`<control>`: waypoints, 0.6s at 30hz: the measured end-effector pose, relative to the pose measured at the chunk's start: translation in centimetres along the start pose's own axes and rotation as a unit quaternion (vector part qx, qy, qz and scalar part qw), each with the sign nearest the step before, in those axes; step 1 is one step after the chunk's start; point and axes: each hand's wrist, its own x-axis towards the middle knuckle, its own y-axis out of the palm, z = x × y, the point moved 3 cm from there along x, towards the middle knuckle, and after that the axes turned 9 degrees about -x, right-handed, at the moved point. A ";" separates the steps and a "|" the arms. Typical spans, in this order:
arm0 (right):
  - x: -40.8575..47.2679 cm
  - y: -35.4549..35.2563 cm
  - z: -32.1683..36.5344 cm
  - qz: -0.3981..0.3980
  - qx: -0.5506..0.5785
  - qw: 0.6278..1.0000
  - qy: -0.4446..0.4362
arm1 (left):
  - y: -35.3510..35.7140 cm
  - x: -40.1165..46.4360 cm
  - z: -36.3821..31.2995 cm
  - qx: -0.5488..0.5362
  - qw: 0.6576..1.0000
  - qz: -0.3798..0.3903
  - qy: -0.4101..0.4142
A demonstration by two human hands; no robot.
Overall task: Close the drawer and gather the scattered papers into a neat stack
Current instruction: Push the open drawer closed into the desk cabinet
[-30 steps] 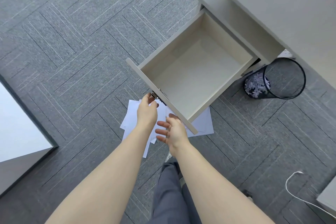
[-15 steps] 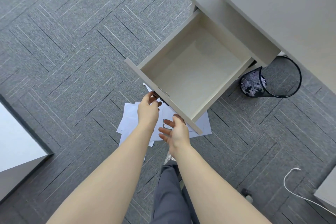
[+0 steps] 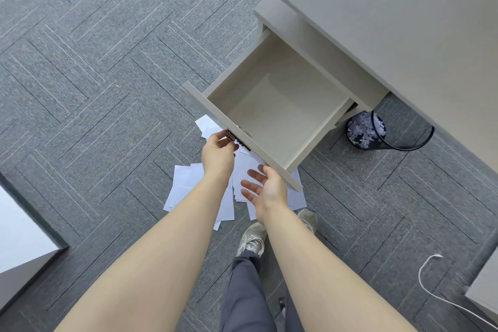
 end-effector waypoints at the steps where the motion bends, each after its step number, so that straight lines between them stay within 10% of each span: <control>1: 0.1 -0.2 0.4 0.001 -0.001 1.000 0.000 | 0.4 0.2 -0.1 0.003 1.000 -0.005 0.002; 18: 3.8 -3.2 8.3 -0.035 -0.012 0.999 -0.016 | 8.8 3.1 -2.9 0.058 0.997 -0.027 0.038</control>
